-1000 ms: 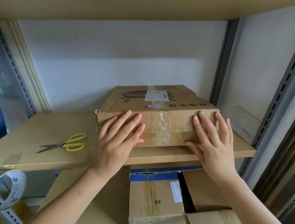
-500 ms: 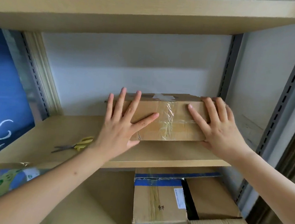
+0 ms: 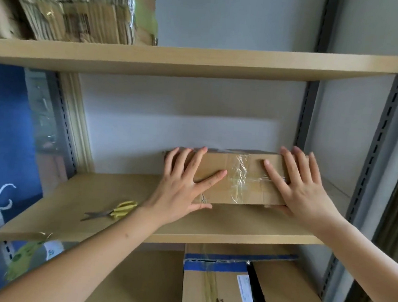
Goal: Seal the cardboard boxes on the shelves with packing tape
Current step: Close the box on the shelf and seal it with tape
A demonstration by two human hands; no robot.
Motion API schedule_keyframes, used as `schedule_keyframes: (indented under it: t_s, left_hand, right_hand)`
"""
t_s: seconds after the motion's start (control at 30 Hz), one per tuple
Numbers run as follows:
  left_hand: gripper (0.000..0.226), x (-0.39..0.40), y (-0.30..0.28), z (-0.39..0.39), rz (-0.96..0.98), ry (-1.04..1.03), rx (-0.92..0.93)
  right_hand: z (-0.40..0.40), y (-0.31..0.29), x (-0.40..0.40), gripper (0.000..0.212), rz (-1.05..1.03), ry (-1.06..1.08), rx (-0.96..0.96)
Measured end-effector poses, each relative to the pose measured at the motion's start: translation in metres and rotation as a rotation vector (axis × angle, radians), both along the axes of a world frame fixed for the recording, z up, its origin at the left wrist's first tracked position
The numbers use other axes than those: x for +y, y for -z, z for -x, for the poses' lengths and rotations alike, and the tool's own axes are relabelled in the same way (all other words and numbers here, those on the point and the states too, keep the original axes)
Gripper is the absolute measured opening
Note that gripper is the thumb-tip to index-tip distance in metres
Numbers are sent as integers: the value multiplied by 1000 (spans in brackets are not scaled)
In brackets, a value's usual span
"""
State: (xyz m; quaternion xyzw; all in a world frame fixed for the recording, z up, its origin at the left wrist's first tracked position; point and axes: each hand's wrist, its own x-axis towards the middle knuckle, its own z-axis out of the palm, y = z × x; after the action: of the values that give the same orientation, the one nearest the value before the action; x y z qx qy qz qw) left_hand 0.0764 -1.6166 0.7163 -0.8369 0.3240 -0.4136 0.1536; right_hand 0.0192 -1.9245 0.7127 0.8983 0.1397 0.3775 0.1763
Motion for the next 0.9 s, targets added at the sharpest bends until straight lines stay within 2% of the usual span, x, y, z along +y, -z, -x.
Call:
schedule_keyframes:
  t_s: [0.07, 0.13, 0.2, 0.23, 0.33, 0.43, 0.53, 0.63, 0.73, 0.8, 0.9]
  left_hand:
    - [75, 2, 18, -1, 30, 54, -9]
    - [60, 6, 41, -3, 74, 172, -35]
    - [75, 3, 58, -5, 164, 247, -46]
    - [82, 1, 61, -6, 247, 258, -34]
    - [84, -3, 59, -4, 435, 173, -14]
    - [75, -2, 61, -1, 491, 75, 25]
    - [71, -5, 55, 3, 484, 59, 118]
    - [65, 4, 38, 12, 541, 189, 297]
    - [63, 38, 26, 22, 688, 356, 495]
    - [50, 76, 24, 26, 852, 374, 506]
    - [26, 147, 25, 23, 1065, 210, 470]
  right_hand:
    - [1, 17, -2, 100, -25, -22, 25]
    - [5, 37, -5, 84, -30, -66, 18]
    - [9, 52, -2, 61, -65, -92, -40]
    - [10, 55, 2, 57, -106, -89, -69]
    - [8, 49, 15, 56, -232, -65, -140]
    - [7, 45, 16, 49, -256, -65, -140]
    - [14, 44, 21, 43, -268, -23, -150]
    - [25, 35, 46, 57, -317, 134, -80]
    - [32, 20, 104, 79, -373, 232, 86]
    - [30, 11, 157, 84, -370, 167, 154]
    - [22, 7, 235, 68, -351, -122, 110]
